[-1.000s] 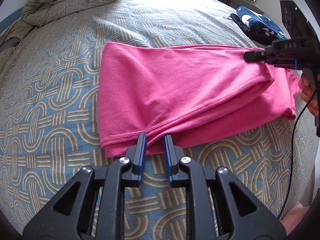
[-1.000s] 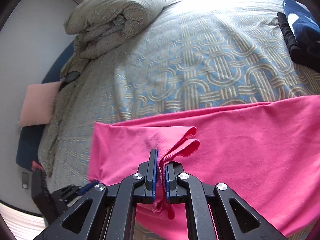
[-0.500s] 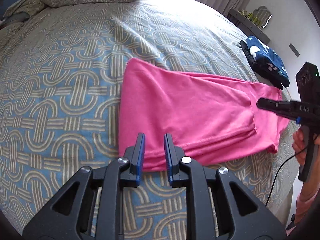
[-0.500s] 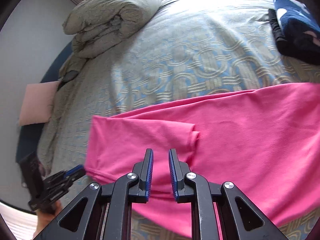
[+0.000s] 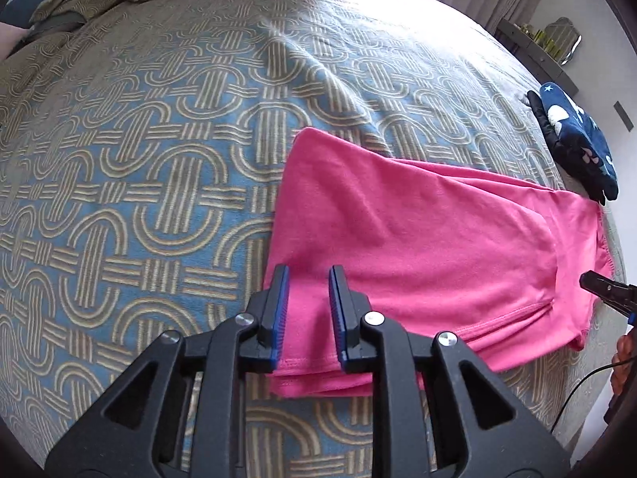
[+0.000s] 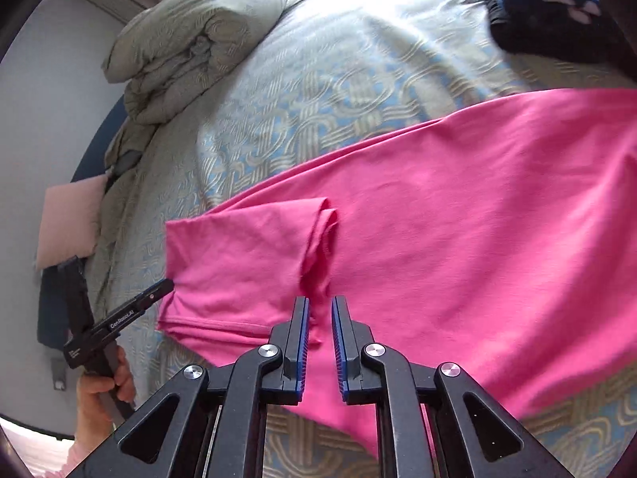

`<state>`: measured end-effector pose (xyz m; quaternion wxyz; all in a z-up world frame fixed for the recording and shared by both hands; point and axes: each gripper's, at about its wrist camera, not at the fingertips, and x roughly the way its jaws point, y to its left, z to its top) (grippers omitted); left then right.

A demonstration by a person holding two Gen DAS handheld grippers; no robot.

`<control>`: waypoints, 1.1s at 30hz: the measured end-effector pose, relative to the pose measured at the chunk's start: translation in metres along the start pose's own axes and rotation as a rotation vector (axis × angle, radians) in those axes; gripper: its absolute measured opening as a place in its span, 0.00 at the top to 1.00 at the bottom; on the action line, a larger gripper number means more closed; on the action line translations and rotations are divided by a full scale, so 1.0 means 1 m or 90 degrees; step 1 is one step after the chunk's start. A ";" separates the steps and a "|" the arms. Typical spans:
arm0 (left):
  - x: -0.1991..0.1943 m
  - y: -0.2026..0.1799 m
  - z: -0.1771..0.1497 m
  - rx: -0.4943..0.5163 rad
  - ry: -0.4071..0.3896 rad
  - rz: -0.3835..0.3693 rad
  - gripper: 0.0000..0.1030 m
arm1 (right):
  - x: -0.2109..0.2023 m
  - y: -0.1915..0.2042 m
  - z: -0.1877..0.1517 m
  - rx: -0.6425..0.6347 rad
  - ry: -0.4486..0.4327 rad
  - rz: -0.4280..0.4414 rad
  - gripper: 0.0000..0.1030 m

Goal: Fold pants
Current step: 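Open both tools and move the right tool to the waistband, then grasp the ribbed pink waistband with the right tool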

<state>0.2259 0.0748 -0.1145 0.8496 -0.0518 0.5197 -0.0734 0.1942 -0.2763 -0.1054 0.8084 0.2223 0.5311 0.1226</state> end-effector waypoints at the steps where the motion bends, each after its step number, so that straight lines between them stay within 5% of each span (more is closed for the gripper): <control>1: -0.005 -0.005 -0.002 -0.002 -0.001 -0.019 0.79 | -0.012 -0.010 -0.003 0.014 -0.012 -0.002 0.88; 4: -0.019 -0.041 -0.013 0.031 0.007 -0.126 0.79 | -0.041 -0.040 -0.017 0.054 -0.035 -0.024 0.88; 8: -0.025 -0.127 -0.043 0.173 0.074 -0.288 0.79 | -0.062 -0.075 -0.039 0.122 -0.057 -0.026 0.88; 10: -0.023 -0.173 -0.060 0.243 0.111 -0.331 0.79 | -0.066 -0.086 -0.048 0.147 -0.065 -0.024 0.88; 14: -0.006 -0.240 -0.078 0.336 0.146 -0.339 0.79 | -0.077 -0.099 -0.059 0.171 -0.091 -0.006 0.88; 19: 0.016 -0.288 -0.083 0.366 0.160 -0.308 0.79 | -0.092 -0.121 -0.072 0.200 -0.120 -0.005 0.85; 23: 0.015 -0.315 -0.084 0.397 0.144 -0.286 0.79 | -0.095 -0.138 -0.085 0.214 -0.125 0.003 0.85; 24: 0.015 -0.320 -0.085 0.404 0.156 -0.303 0.96 | -0.096 -0.143 -0.088 0.219 -0.128 0.004 0.85; 25: 0.013 -0.326 -0.090 0.414 0.179 -0.333 1.00 | -0.097 -0.148 -0.090 0.227 -0.131 0.006 0.85; 27: 0.003 -0.341 -0.110 0.473 0.197 -0.356 1.00 | -0.098 -0.158 -0.090 0.248 -0.138 0.009 0.85; 30: -0.018 -0.350 -0.147 0.581 0.171 -0.323 1.00 | -0.103 -0.175 -0.088 0.276 -0.150 0.017 0.83; 33: -0.027 -0.343 -0.148 0.579 0.156 -0.313 0.99 | -0.114 -0.188 -0.083 0.297 -0.183 0.024 0.70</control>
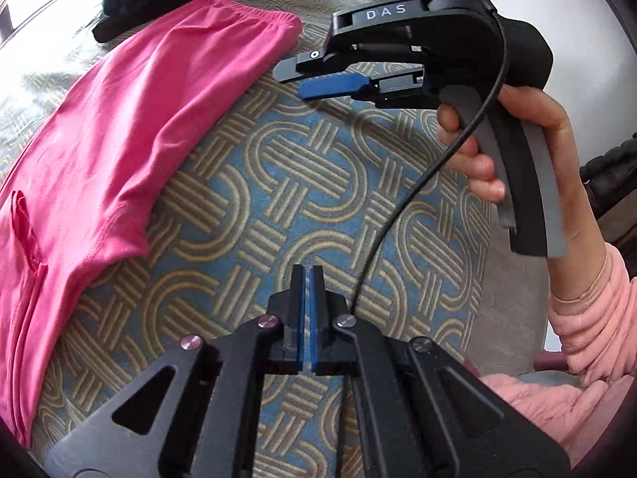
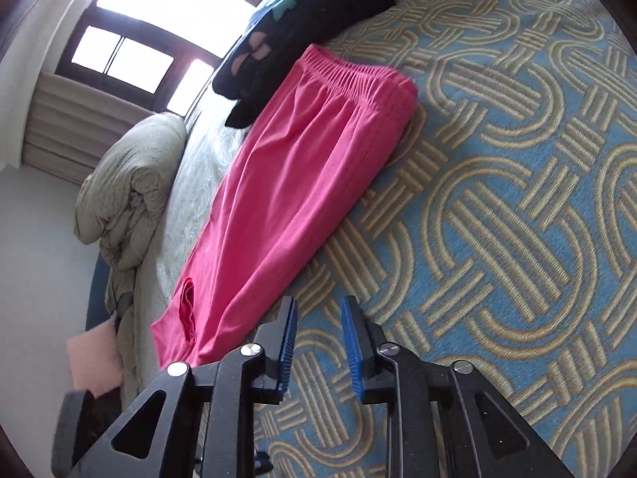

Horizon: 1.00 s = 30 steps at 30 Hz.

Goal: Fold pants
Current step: 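Grasp the ribbed pink waistband with the right tool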

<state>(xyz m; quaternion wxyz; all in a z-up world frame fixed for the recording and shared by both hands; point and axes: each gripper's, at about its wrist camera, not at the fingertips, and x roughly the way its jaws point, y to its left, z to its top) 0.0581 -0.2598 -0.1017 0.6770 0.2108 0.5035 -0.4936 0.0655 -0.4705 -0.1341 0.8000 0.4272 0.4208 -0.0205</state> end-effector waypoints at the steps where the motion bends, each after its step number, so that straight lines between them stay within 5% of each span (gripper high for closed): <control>1: -0.006 0.006 0.000 -0.014 -0.009 0.008 0.99 | -0.001 -0.003 0.005 0.009 -0.008 0.006 0.70; 13: -0.078 0.131 -0.017 -0.237 -0.118 0.162 0.90 | 0.018 -0.005 0.058 0.028 -0.045 0.006 0.59; 15: -0.078 0.140 -0.018 -0.249 -0.122 0.182 0.79 | 0.022 -0.006 0.065 0.048 -0.061 0.009 0.58; 22: -0.045 0.159 -0.006 -0.278 -0.098 0.172 0.77 | 0.034 -0.002 0.078 0.065 -0.098 -0.002 0.58; 23: -0.039 0.159 -0.006 -0.275 -0.090 0.167 0.77 | 0.036 0.000 0.079 0.056 -0.102 -0.004 0.62; 25: -0.028 0.158 -0.006 -0.272 -0.078 0.157 0.77 | 0.038 0.003 0.081 0.045 -0.103 -0.022 0.88; 26: -0.024 0.157 -0.005 -0.273 -0.075 0.154 0.77 | 0.039 0.003 0.081 0.043 -0.099 -0.028 0.93; 30: -0.025 0.154 -0.005 -0.268 -0.079 0.143 0.77 | 0.029 0.010 0.079 0.020 -0.121 -0.025 0.93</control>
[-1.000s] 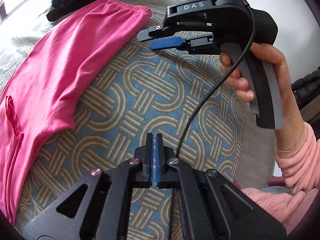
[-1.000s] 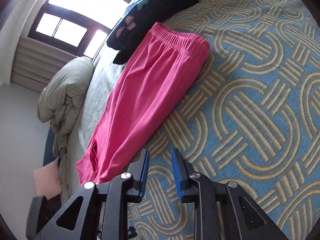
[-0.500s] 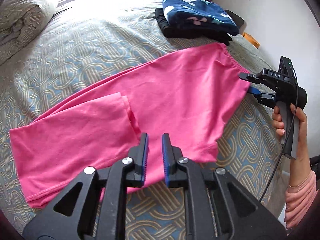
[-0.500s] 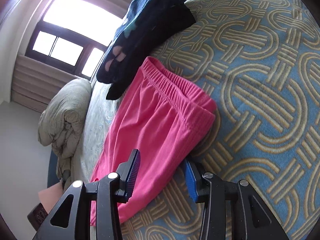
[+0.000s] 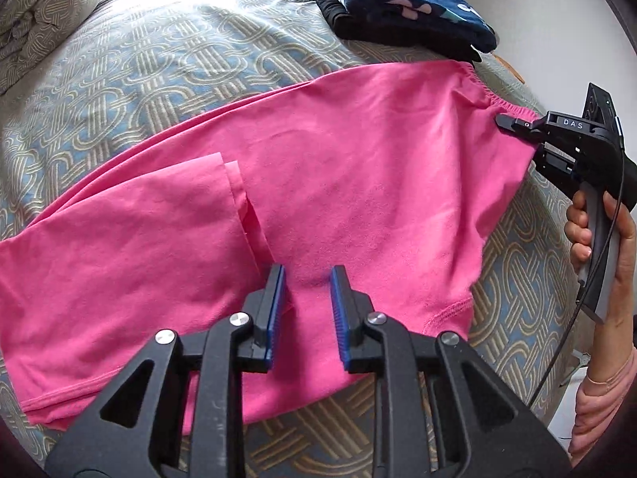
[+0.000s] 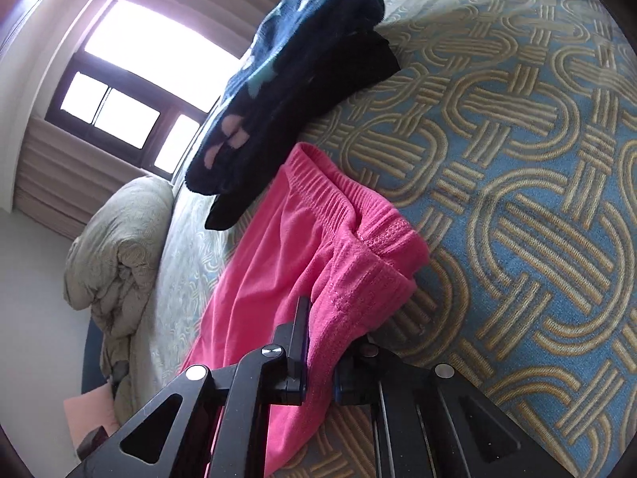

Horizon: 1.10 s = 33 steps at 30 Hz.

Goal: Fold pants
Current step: 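Grasp the ribbed pink waistband with the right tool, then fold the waistband over onto the folded legs with right tool, then open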

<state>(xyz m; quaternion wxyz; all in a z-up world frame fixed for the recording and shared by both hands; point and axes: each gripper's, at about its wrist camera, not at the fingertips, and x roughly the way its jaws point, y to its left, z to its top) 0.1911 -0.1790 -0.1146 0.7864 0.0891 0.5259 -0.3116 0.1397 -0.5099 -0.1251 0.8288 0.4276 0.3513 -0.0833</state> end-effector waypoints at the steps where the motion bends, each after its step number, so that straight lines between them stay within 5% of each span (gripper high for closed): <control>1: -0.002 0.001 0.000 -0.003 0.001 -0.006 0.77 | -0.005 0.006 -0.001 -0.022 -0.008 -0.004 0.93; 7: -0.036 0.026 -0.003 -0.067 -0.044 -0.057 0.76 | -0.029 0.074 -0.008 -0.171 -0.054 -0.010 0.93; 10: -0.055 0.058 -0.011 -0.138 -0.072 -0.095 0.61 | -0.033 0.119 -0.027 -0.264 -0.061 -0.001 0.93; 12: -0.066 0.082 -0.020 -0.185 -0.096 -0.109 0.53 | -0.030 0.156 -0.050 -0.344 -0.056 0.007 0.93; 18: -0.078 0.151 -0.055 -0.310 -0.124 -0.105 0.52 | 0.014 0.252 -0.174 -0.672 0.039 0.030 0.93; 21: -0.069 0.171 -0.073 -0.360 -0.105 -0.146 0.52 | 0.046 0.266 -0.246 -0.821 0.106 0.004 0.93; 24: -0.064 0.174 -0.084 -0.363 -0.094 -0.157 0.52 | 0.065 0.262 -0.292 -0.937 0.104 -0.052 0.93; 33: -0.059 0.176 -0.076 -0.353 -0.092 -0.198 0.49 | 0.066 0.248 -0.331 -1.094 0.067 -0.128 0.90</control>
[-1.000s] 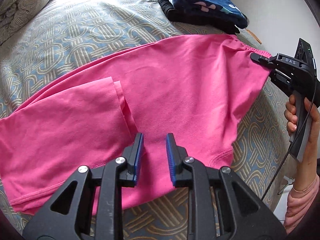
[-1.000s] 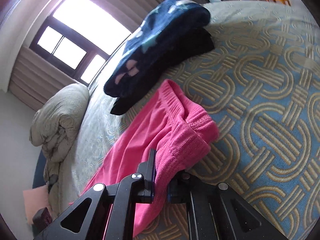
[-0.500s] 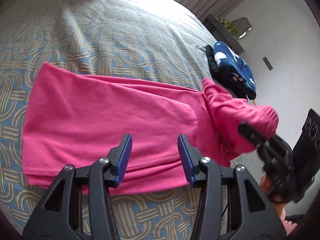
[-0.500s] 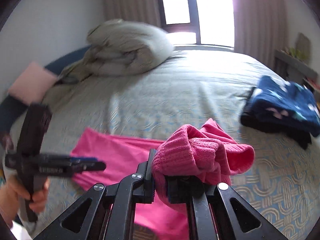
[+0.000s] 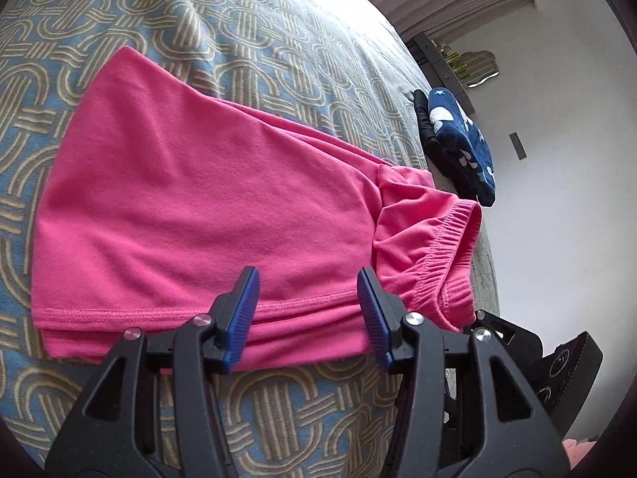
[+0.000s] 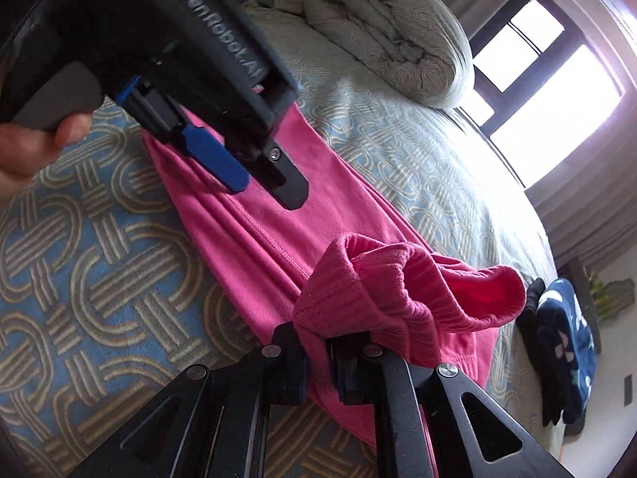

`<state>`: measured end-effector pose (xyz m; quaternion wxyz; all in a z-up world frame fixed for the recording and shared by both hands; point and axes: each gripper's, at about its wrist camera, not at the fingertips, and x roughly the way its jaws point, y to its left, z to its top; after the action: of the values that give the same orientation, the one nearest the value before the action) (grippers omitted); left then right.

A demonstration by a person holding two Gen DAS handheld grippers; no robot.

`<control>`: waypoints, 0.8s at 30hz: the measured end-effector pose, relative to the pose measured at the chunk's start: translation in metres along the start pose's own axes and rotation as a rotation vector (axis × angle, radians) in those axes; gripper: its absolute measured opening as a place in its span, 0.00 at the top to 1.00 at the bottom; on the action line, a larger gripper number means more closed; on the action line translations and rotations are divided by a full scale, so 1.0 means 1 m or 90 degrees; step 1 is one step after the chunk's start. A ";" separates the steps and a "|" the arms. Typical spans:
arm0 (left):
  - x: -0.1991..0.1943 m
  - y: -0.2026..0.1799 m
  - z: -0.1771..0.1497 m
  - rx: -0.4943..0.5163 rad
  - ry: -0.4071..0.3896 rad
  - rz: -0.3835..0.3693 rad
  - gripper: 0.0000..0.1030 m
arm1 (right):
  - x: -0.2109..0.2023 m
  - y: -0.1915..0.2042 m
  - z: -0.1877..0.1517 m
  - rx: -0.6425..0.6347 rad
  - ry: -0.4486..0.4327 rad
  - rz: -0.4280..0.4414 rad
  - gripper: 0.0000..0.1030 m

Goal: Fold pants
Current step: 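Fold the waistband over onto the folded legs with right tool, then open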

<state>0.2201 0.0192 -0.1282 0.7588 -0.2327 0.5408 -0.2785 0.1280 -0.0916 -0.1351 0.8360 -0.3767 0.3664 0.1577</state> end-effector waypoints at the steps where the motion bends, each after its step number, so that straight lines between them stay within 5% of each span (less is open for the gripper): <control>1: 0.002 -0.002 0.002 0.007 0.001 0.004 0.49 | 0.000 0.003 -0.001 -0.015 -0.003 -0.009 0.90; 11: 0.004 -0.026 -0.001 0.091 -0.014 0.065 0.46 | 0.002 0.022 -0.007 -0.061 -0.005 -0.021 0.78; 24: -0.011 -0.015 -0.003 0.104 -0.047 0.109 0.46 | -0.013 0.023 -0.003 -0.024 -0.017 0.005 0.70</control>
<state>0.2116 0.0151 -0.1115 0.8159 -0.1330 0.5057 -0.2469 0.1055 -0.0788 -0.1389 0.8329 -0.3889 0.3538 0.1728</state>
